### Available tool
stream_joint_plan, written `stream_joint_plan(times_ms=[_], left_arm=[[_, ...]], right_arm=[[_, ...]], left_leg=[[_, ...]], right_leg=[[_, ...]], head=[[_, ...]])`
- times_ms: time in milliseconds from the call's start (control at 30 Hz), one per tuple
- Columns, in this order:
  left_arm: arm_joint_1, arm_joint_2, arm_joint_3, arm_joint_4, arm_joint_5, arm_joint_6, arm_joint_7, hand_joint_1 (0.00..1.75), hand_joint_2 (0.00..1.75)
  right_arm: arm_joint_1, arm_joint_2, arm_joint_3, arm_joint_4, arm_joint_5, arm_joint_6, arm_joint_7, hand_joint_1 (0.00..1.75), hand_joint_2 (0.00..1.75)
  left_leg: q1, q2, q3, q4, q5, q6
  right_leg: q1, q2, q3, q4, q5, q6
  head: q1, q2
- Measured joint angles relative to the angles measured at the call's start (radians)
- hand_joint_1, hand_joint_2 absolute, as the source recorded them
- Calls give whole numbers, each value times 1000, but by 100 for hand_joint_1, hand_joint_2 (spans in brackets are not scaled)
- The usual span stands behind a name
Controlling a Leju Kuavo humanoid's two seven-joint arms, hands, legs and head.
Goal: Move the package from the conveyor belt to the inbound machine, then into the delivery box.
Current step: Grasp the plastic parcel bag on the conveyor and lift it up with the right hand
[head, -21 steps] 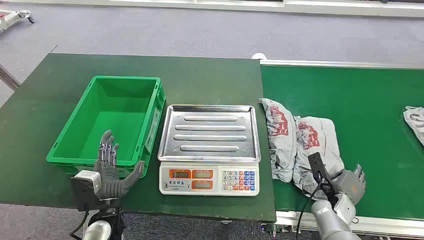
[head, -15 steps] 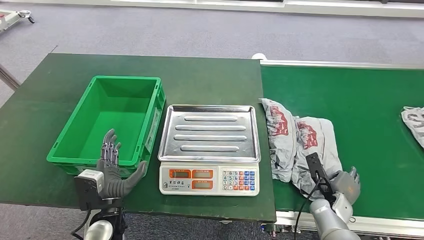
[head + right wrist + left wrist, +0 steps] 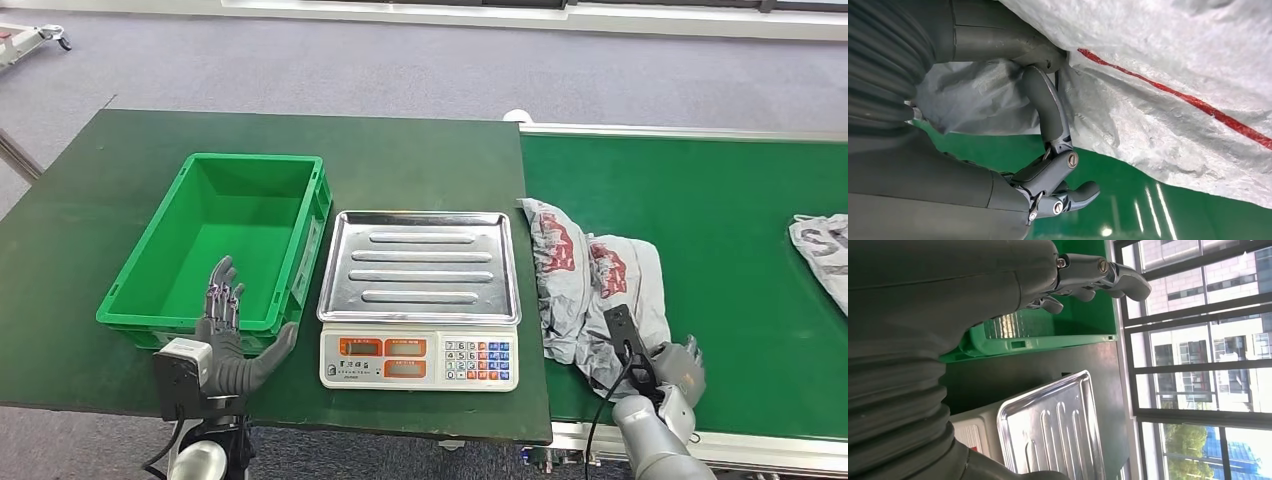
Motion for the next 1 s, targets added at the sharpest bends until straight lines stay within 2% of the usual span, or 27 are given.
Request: stream_joint_plan(times_ms=[67,233,467,1000], left_arm=[[4,0,0,-3,-4,0,4,0,175],[8,2,0,-10,-15,-6,5,0,175],[8,3,0,-18,-22,-12,6,0,175],[17,5,0,-26,-28,-20,5,0,175]], right_arm=[[0,4,-4,2,-22,14,-14,175,175],[2,16,-30,5,-72,41,-77,175,175],[0,20,-44,7,-92,40,-109,175,175],[-1,41,-67,6,-206,49,-247,175,175]], left_leg=[[0,0,2,0,-1,0],[0,1,3,0,-1,0],[0,1,5,0,-1,-1],[0,8,6,0,-3,-1]], right_leg=[[0,0,1,0,-1,0],[0,1,3,0,-1,0],[1,1,5,0,-1,-1],[1,9,7,0,0,0]], head=[[0,0],[0,0],[0,0],[0,0]])
